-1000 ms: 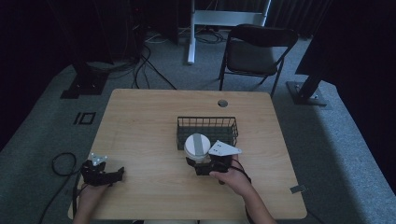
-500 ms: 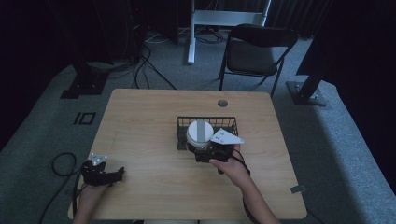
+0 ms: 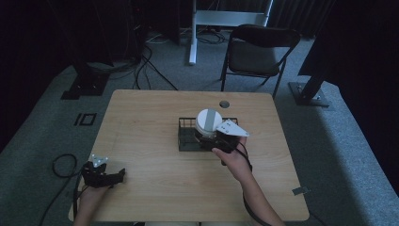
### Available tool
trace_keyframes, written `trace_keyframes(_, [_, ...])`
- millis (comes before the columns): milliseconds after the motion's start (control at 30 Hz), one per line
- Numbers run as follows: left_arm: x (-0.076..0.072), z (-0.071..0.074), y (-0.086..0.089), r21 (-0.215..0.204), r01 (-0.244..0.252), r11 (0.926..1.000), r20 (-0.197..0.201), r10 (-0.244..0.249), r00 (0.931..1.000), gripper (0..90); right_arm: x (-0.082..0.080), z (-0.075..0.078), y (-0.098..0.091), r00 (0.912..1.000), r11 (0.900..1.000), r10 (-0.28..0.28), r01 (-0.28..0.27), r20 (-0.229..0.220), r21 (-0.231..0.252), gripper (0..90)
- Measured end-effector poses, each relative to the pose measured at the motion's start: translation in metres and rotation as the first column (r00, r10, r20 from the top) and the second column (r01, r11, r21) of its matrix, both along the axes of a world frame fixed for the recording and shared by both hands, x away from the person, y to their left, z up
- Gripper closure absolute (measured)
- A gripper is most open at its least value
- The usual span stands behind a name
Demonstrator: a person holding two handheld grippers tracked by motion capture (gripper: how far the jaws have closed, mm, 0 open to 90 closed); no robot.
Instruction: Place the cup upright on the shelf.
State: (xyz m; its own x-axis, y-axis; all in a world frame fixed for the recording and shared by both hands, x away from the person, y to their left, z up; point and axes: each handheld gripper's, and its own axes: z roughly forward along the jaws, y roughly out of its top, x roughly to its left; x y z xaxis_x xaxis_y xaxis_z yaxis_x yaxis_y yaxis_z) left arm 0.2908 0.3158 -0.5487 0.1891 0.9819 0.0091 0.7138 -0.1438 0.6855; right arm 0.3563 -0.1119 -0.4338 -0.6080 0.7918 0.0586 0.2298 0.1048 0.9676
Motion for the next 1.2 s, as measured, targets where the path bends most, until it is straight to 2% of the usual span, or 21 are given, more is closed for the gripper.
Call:
trace_keyframes(200, [0.0, 0.0, 0.0, 0.0, 0.0, 1.0, 0.0, 0.0, 1.0, 0.2, 0.012, 0.005, -0.005, 0.9956, 0.9951, -0.092, 0.093, 0.016, -0.035, 17.8])
trace_keyframes(267, [0.0, 0.0, 0.0, 0.002, 0.002, 1.0, -0.002, -0.002, 1.0, 0.2, 0.016, 0.006, -0.008, 0.9921, 0.9917, -0.125, 0.126, 0.01, -0.028, 17.9])
trace_keyframes(467, [0.0, 0.0, 0.0, 0.0, 0.0, 1.0, -0.001, 0.0, 1.0, 0.2, 0.028, 0.003, -0.016, 0.9745, 0.9732, -0.224, 0.224, -0.006, -0.052, 17.9])
trace_keyframes(500, [0.0, 0.0, 0.0, -0.001, 0.0, 1.0, 0.0, 0.0, 1.0, 0.2, 0.031, 0.001, -0.017, 0.9674, 0.9659, -0.253, 0.252, -0.007, -0.058, 17.9])
trace_keyframes(567, [0.0, 0.0, 0.0, -0.001, 0.0, 1.0, 0.0, 0.0, 1.0, 0.2, 0.034, -0.001, -0.02, 0.9622, 0.9604, -0.271, 0.269, -0.021, -0.072, 18.0])
trace_keyframes(633, [0.0, 0.0, 0.0, -0.001, 0.0, 1.0, 0.0, 0.0, 1.0, 0.1, 0.037, -0.003, -0.021, 0.9532, 0.9511, -0.301, 0.298, -0.031, -0.082, 18.0])
trace_keyframes(700, [0.0, 0.0, 0.0, -0.001, 0.0, 1.0, 0.0, 0.0, 1.0, 0.2, 0.039, -0.005, -0.022, 0.9462, 0.9441, -0.321, 0.316, -0.042, -0.094, 18.0])
trace_keyframes(900, [0.0, 0.0, 0.0, 0.0, 0.0, 1.0, 0.0, 0.0, 1.0, 0.2, 0.043, -0.016, -0.021, 0.9325, 0.9284, -0.356, 0.345, -0.063, -0.139, 18.0])
trace_keyframes(967, [0.0, 0.0, 0.0, 0.0, 0.0, 1.0, 0.0, 0.0, 1.0, 0.2, 0.044, -0.017, -0.021, 0.9337, 0.9294, -0.352, 0.341, -0.065, -0.142, 18.0])
trace_keyframes(1000, [0.0, 0.0, 0.0, 0.0, 0.0, 1.0, 0.0, 0.0, 1.0, 0.2, 0.046, -0.02, -0.021, 0.9329, 0.9304, -0.351, 0.338, -0.079, -0.142, 18.0])
trace_keyframes(1033, [0.0, 0.0, 0.0, 0.0, 0.0, 1.0, 0.0, 0.0, 1.0, 0.2, 0.046, -0.022, -0.021, 0.9318, 0.9278, -0.355, 0.34, -0.078, -0.153, 18.0])
trace_keyframes(1067, [0.0, 0.0, 0.0, 0.0, 0.0, 1.0, 0.0, 0.0, 1.0, 0.2, 0.048, -0.024, -0.021, 0.9263, 0.9249, -0.365, 0.349, -0.093, -0.15, 18.0])
trace_keyframes(1200, [0.0, 0.0, 0.0, 0.0, 0.0, 1.0, 0.0, 0.0, 1.0, 0.2, 0.052, -0.03, -0.021, 0.9227, 0.9252, -0.366, 0.347, -0.12, -0.153, 18.0])
